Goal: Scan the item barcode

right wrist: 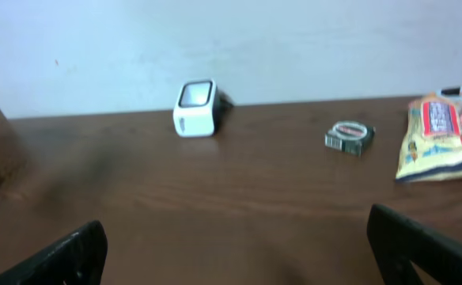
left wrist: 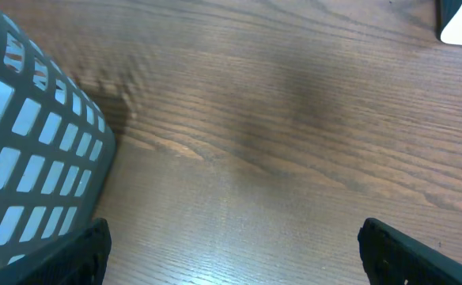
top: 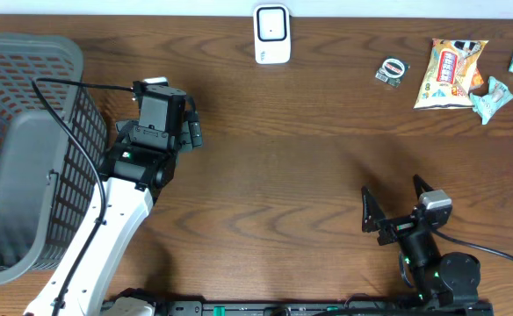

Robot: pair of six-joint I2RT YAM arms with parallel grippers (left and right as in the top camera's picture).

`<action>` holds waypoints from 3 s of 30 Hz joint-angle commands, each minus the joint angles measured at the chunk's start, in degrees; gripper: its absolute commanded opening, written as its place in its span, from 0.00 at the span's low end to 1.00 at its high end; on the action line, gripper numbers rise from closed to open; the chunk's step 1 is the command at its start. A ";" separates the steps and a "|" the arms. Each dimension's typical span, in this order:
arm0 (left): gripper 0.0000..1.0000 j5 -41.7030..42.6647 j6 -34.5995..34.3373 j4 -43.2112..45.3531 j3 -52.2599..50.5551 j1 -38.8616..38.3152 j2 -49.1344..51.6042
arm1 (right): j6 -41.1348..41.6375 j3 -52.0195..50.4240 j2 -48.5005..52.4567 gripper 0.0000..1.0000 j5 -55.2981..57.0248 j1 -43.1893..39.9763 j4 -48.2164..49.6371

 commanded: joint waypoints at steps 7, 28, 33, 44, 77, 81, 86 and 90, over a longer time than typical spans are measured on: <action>0.98 -0.98 0.74 0.00 0.20 0.17 -0.26 | -5.68 -6.05 -0.96 0.99 -0.57 -0.57 8.76; 0.98 -0.98 0.74 0.00 0.20 0.17 -0.26 | -6.03 -9.73 -0.96 0.99 7.19 -1.20 9.46; 0.98 -0.98 0.74 0.02 0.20 0.17 -0.26 | -4.09 -9.73 -0.96 0.99 8.02 -2.45 9.29; 0.98 -0.98 0.74 0.02 0.20 0.17 -0.26 | -4.13 -9.70 -0.96 0.99 7.72 -2.49 9.60; 0.98 -3.23 1.01 0.00 0.20 0.20 -0.26 | -4.15 -9.70 -0.96 0.99 7.76 -2.49 9.62; 0.98 -5.68 0.96 0.02 0.20 0.17 0.02 | -4.15 -9.70 -0.94 0.99 7.76 -2.49 9.62; 0.98 -5.66 0.96 -2.21 0.11 0.17 -0.15 | -4.15 -9.70 -0.94 0.99 7.76 -2.49 9.62; 0.98 -5.49 0.96 -9.16 0.11 0.20 -0.87 | -4.15 -9.70 -0.94 0.99 7.74 -2.49 9.62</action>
